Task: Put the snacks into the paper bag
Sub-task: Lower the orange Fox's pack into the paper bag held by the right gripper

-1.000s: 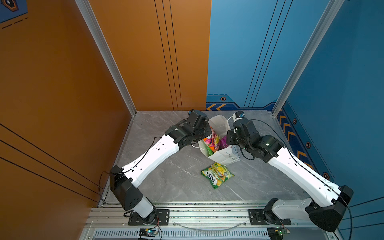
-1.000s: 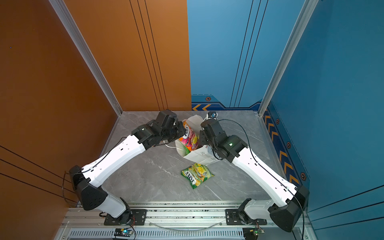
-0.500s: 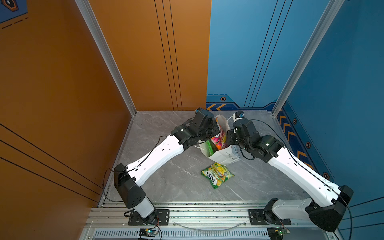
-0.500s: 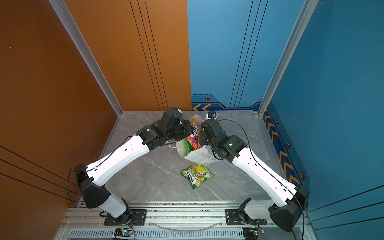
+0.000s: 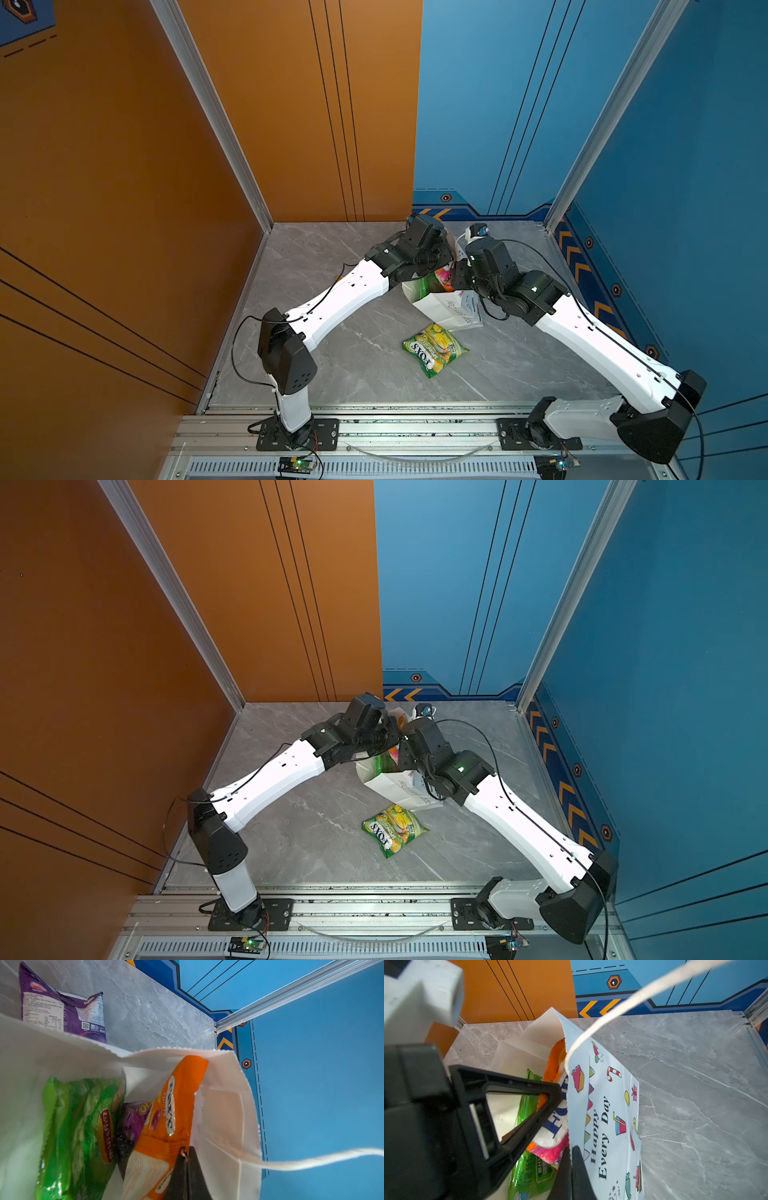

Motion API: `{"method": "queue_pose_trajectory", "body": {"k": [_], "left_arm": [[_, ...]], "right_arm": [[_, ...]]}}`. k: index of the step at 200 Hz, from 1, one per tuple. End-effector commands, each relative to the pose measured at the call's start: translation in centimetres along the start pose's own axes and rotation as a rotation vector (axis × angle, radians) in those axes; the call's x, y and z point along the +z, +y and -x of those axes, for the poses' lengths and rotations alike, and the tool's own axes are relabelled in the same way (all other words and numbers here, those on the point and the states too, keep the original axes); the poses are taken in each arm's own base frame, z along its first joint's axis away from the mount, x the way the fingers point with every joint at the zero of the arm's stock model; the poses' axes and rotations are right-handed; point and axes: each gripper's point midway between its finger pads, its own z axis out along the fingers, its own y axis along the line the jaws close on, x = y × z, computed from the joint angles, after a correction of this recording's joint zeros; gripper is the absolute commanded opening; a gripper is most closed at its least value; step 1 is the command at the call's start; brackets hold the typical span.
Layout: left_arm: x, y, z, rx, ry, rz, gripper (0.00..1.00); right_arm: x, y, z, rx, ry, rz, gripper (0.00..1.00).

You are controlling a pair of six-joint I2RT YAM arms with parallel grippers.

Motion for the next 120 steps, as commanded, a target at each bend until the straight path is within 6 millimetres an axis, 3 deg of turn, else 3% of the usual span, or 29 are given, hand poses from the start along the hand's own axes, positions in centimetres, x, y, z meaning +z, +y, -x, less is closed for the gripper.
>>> {"method": "queue_pose_trajectory", "body": {"k": [1,39,79,105,120], "left_arm": [[1.2,-0.9,-0.2,-0.006,0.020,-0.027,0.00],[3.3,0.0,-0.8,-0.008,0.058,0.000,0.00],[3.4,0.2,-0.8,-0.002,0.067,0.009,0.00],[2.7,0.3,-0.5,0.010,0.057,0.010,0.06],[2.0,0.4,-0.2,0.018,0.044,0.011,0.18]], "right_arm": [[-0.6,1.3,1.8,0.043,-0.066,0.052,0.00],[-0.4,1.4,1.7,0.042,-0.061,0.053,0.00],[-0.4,1.1,1.8,0.040,-0.063,0.042,0.00],[-0.3,1.0,1.9,0.041,-0.064,0.037,0.00],[-0.3,0.8,1.9,0.042,-0.065,0.030,0.00]]}}
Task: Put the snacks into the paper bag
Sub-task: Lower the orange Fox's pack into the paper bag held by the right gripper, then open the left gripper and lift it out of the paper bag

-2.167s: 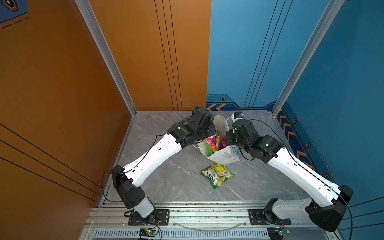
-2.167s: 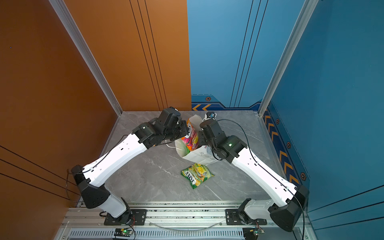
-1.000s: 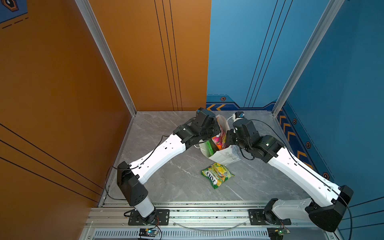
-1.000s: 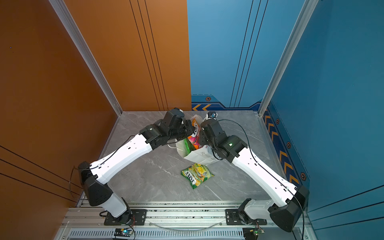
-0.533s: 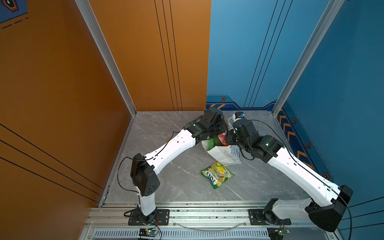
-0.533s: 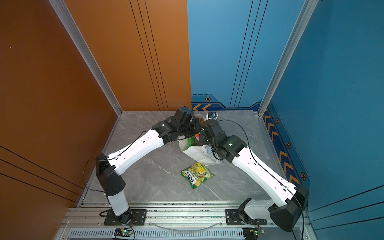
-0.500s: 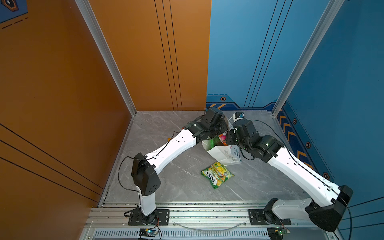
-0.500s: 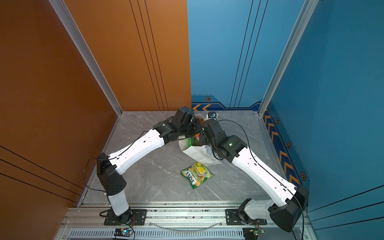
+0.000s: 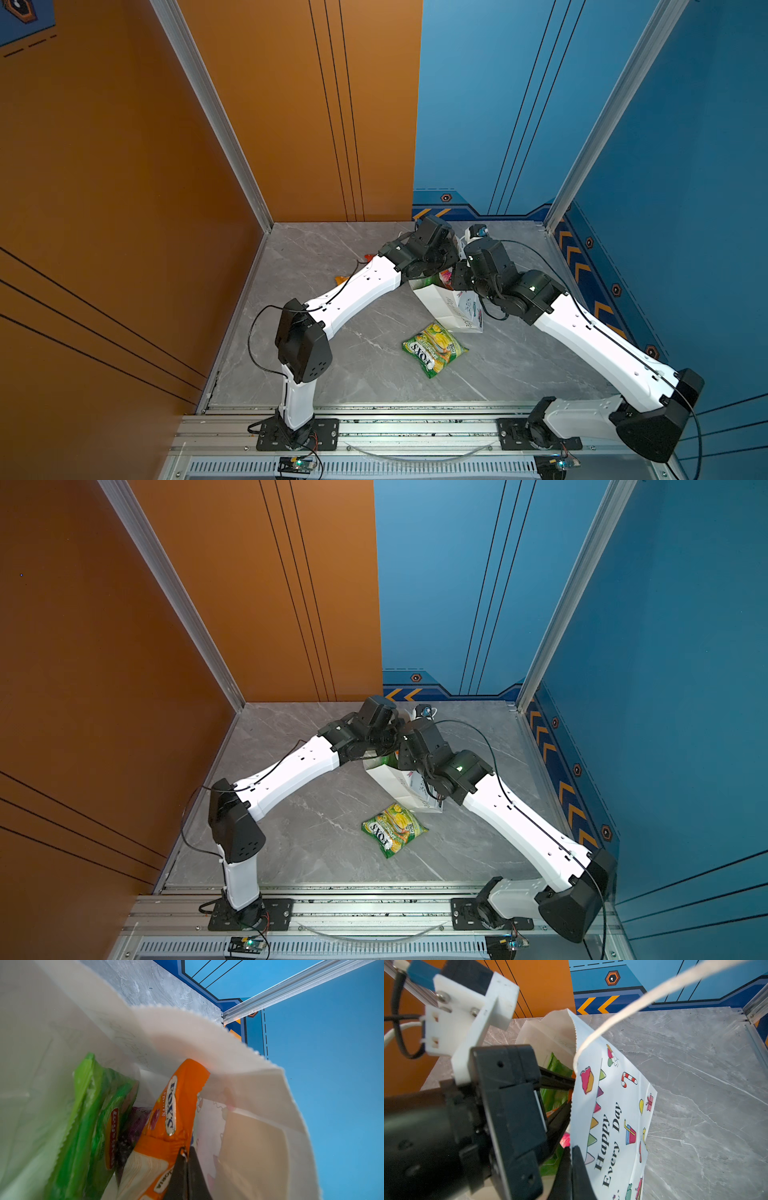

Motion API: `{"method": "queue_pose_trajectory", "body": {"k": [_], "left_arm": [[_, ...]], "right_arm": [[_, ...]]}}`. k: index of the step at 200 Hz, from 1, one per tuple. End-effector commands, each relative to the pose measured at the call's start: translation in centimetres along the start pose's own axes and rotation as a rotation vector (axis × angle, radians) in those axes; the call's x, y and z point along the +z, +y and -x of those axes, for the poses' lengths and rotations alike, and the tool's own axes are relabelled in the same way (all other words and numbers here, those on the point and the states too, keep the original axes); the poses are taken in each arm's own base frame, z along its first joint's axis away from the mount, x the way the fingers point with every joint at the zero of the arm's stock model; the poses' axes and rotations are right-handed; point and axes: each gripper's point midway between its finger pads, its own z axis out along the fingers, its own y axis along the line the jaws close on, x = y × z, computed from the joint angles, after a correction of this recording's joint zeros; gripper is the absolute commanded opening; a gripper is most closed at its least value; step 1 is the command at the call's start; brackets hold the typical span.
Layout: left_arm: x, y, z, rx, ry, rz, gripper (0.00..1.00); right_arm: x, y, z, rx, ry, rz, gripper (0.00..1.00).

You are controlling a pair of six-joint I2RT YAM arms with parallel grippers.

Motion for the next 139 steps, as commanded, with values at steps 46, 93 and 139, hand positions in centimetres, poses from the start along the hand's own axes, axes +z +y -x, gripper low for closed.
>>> {"method": "queue_pose_trajectory", "body": {"k": [46,93,139], "left_arm": [[-4.0,-0.4,1.3,0.041,-0.055,-0.016,0.36],[-6.8,-1.1,1.6,0.086,-0.090,-0.033,0.59],[-10.0,-2.6,1.0,0.164,-0.109,-0.069,0.81]], "right_arm": [[-0.5,0.4,2.3,0.048,-0.078,0.024,0.00],[-0.3,-1.3,2.8,0.077,-0.080,-0.033,0.00],[-0.3,-2.2,2.9,0.090,-0.076,-0.057,0.00]]}}
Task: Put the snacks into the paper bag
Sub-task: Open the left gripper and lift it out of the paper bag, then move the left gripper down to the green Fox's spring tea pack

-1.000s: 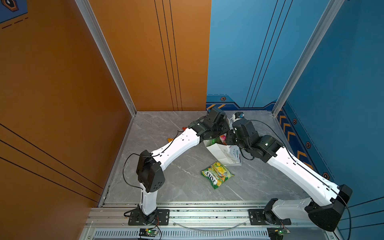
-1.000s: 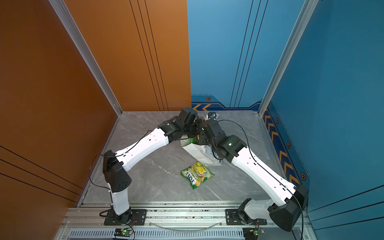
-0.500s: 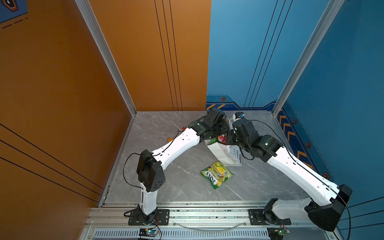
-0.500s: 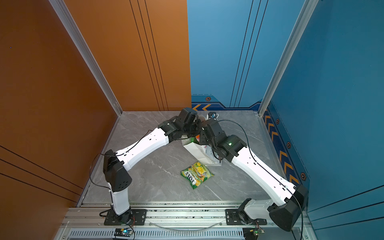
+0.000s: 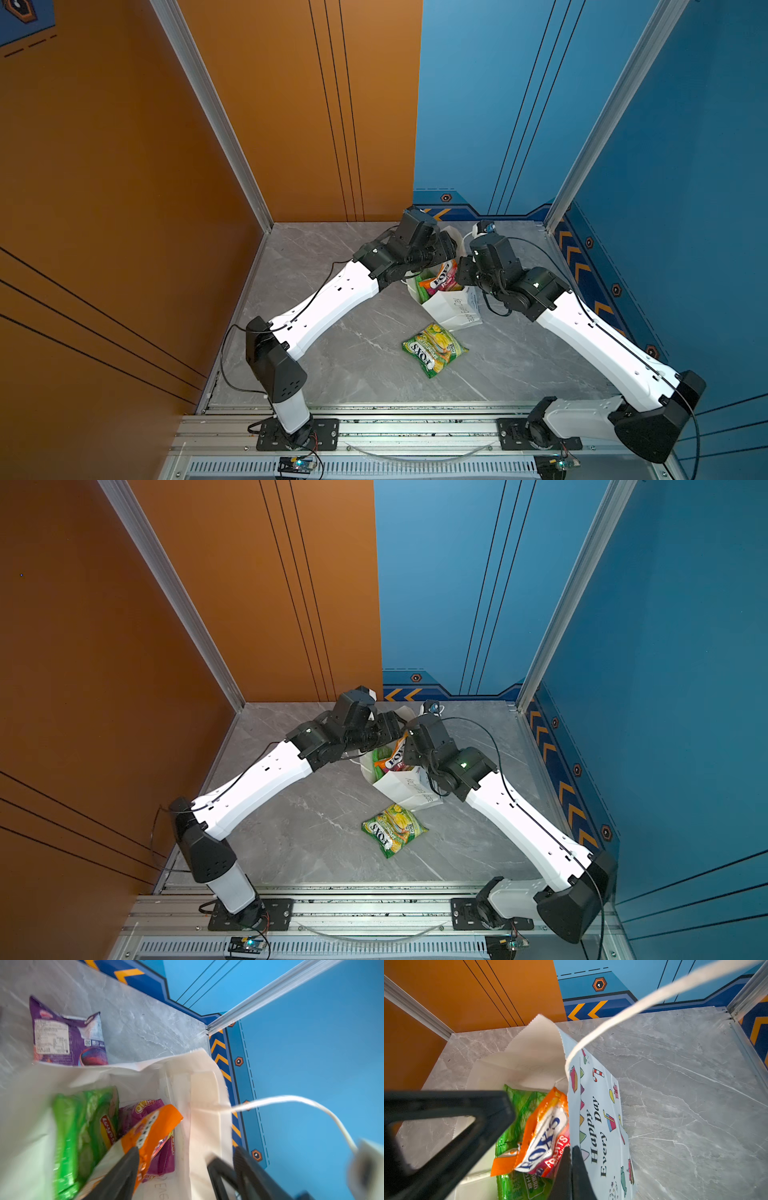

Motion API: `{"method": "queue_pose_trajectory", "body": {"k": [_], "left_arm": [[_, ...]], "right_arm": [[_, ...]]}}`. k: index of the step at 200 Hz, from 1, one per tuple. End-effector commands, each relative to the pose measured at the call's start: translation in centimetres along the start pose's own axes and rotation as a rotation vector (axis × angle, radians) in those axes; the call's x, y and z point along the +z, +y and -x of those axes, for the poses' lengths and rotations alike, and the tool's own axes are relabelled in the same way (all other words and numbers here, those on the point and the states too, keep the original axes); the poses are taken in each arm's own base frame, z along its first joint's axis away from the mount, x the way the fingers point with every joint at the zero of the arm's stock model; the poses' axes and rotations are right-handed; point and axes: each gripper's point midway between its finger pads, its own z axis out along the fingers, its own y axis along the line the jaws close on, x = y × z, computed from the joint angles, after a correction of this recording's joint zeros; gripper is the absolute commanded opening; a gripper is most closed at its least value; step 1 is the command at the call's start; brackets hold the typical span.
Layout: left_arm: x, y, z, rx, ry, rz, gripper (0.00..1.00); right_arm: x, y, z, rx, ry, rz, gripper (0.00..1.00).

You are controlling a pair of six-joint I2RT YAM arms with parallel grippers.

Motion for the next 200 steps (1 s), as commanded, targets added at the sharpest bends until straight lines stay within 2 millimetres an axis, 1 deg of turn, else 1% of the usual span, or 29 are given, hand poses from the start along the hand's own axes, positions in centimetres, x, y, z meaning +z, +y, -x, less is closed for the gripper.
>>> {"method": "queue_pose_trajectory", "body": {"k": [1,14,32,34,36,46,69,90,126,148,160,175,189,200], "left_arm": [[-2.0,-0.4,-0.2,0.070,-0.016,0.001,0.81],[-2.7,-0.8,-0.3,0.093,-0.011,-0.013,0.85],[-3.4,-1.1,-0.5,0.119,0.002,-0.027,0.85],[-3.6,-1.2,-0.5,0.123,0.003,-0.031,0.89],[-3.7,-1.3,-0.6,0.127,0.005,-0.035,0.90],[-4.4,-1.6,-0.6,0.141,0.004,-0.047,0.91],[-6.7,-2.3,-0.3,0.177,-0.017,-0.076,0.94],[-8.9,-2.5,0.0,0.205,-0.041,-0.095,0.96],[-12.2,-2.0,0.8,0.247,-0.088,-0.115,0.98],[-13.9,-0.6,1.3,0.261,-0.121,-0.092,0.98],[-14.8,0.7,1.7,0.260,-0.147,-0.066,0.98],[-15.9,2.6,2.0,0.253,-0.177,-0.028,0.98],[-16.6,4.9,2.0,0.245,-0.191,0.025,0.98],[-16.8,7.0,1.8,0.235,-0.188,0.077,0.98]], "right_arm": [[-0.5,-0.1,1.9,0.040,-0.056,-0.009,0.00],[-0.5,-0.3,1.8,0.042,-0.054,-0.012,0.00],[-0.4,-0.6,1.7,0.044,-0.048,-0.016,0.00],[-0.4,-0.6,1.7,0.045,-0.049,-0.016,0.00],[-0.5,-0.6,1.8,0.045,-0.050,-0.016,0.00],[-0.5,-0.9,1.7,0.048,-0.050,-0.019,0.00],[-0.4,-1.4,1.8,0.054,-0.047,-0.028,0.00],[-0.4,-1.7,1.8,0.057,-0.045,-0.028,0.00],[-0.3,-2.1,1.7,0.060,-0.040,-0.033,0.00],[-0.3,-2.4,1.7,0.063,-0.041,-0.032,0.00],[-0.4,-2.5,1.7,0.065,-0.041,-0.028,0.00],[-0.4,-2.7,1.7,0.066,-0.039,-0.026,0.00],[-0.6,-2.9,1.8,0.067,-0.041,-0.024,0.00],[-0.7,-3.2,1.7,0.070,-0.041,-0.023,0.00]]}}
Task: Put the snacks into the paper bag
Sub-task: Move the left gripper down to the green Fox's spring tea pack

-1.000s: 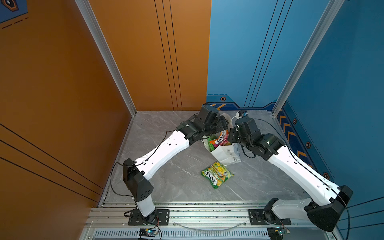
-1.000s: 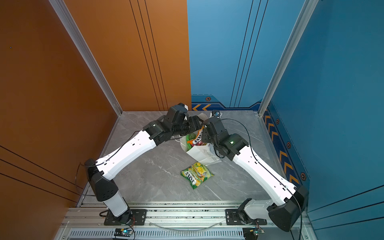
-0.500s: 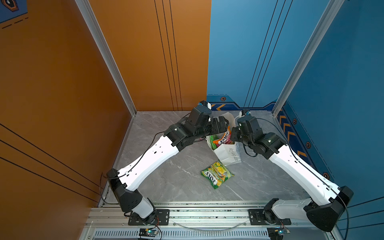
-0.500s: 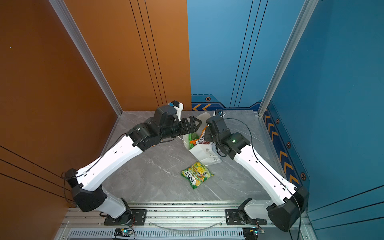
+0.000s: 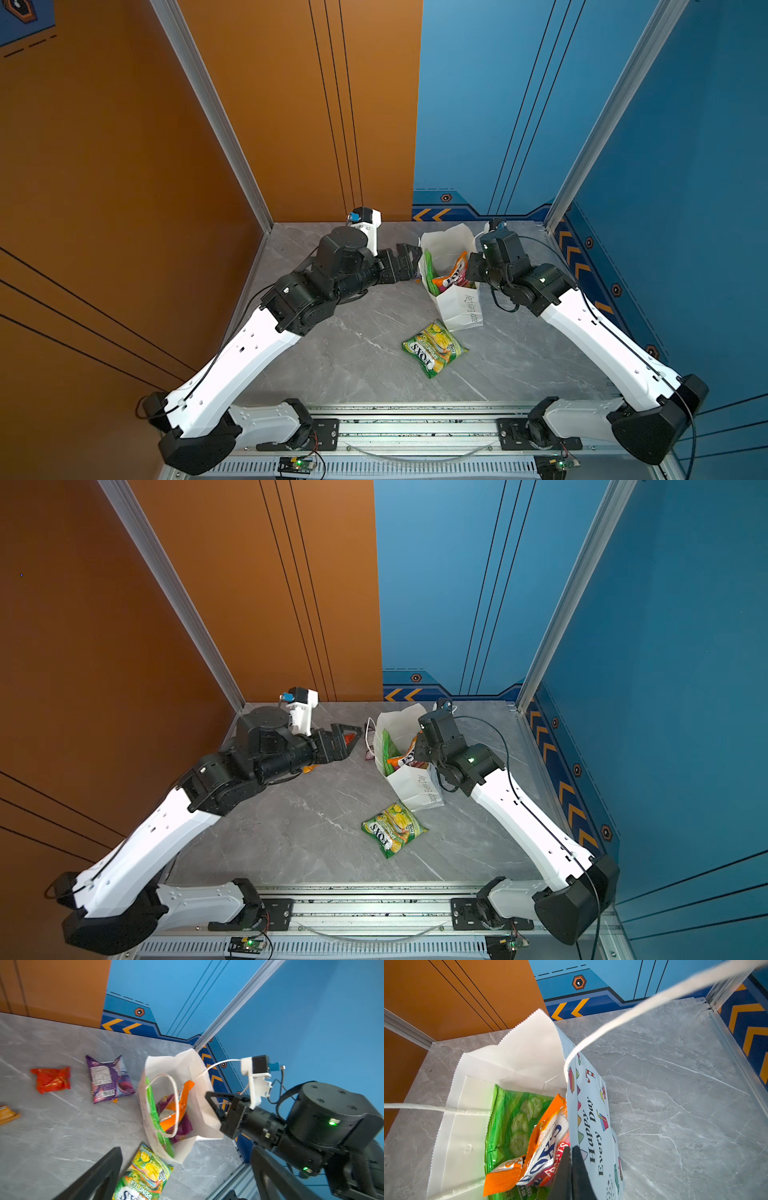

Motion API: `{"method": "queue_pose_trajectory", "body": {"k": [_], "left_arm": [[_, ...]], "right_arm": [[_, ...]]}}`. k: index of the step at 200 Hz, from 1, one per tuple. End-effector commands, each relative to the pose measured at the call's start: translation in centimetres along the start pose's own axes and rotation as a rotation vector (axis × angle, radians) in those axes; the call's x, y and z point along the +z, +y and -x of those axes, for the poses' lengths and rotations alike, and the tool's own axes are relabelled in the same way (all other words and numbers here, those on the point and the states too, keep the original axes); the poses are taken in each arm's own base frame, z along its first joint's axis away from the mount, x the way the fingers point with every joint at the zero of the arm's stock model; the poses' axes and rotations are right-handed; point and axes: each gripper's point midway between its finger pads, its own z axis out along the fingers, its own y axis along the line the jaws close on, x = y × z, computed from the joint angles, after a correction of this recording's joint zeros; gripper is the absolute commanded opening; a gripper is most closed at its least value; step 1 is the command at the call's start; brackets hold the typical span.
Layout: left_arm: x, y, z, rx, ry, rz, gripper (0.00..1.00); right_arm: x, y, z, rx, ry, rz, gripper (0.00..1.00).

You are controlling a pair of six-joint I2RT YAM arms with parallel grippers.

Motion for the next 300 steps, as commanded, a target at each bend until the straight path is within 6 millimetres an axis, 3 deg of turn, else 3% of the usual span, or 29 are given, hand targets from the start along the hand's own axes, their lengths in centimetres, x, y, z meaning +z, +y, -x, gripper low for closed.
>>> {"method": "queue_pose_trajectory", "body": {"k": [1,34,55,102,170,233,244,300], "left_arm": [[-1.0,4.4,-0.9,0.023,-0.002,0.133,0.98],[-0.8,9.6,-4.1,-0.044,0.086,0.245,0.97],[0.1,12.2,-7.2,-0.088,0.155,0.300,0.97],[0.9,15.7,-13.2,-0.177,0.269,0.357,0.97],[2.3,16.8,-19.3,-0.356,0.279,0.294,0.97],[4.6,15.8,-25.2,-0.420,0.302,0.255,0.97],[5.2,14.8,-25.5,-0.421,0.293,0.217,0.97],[7.0,13.7,-27.8,-0.427,0.325,0.193,0.97]], "right_arm": [[-1.3,-0.1,1.2,0.021,-0.052,0.036,0.00],[-1.4,-1.4,1.0,0.046,-0.047,0.033,0.00],[-1.4,-2.4,0.8,0.064,-0.043,0.023,0.00],[-1.6,-4.6,0.3,0.098,-0.037,0.003,0.00],[-2.0,-5.5,-0.4,0.112,-0.036,0.000,0.00],[-1.7,-5.4,-0.7,0.106,-0.021,0.000,0.00],[-1.6,-5.4,-0.7,0.105,-0.018,-0.001,0.00],[-1.7,-5.4,-0.8,0.104,-0.014,-0.001,0.00]]}}
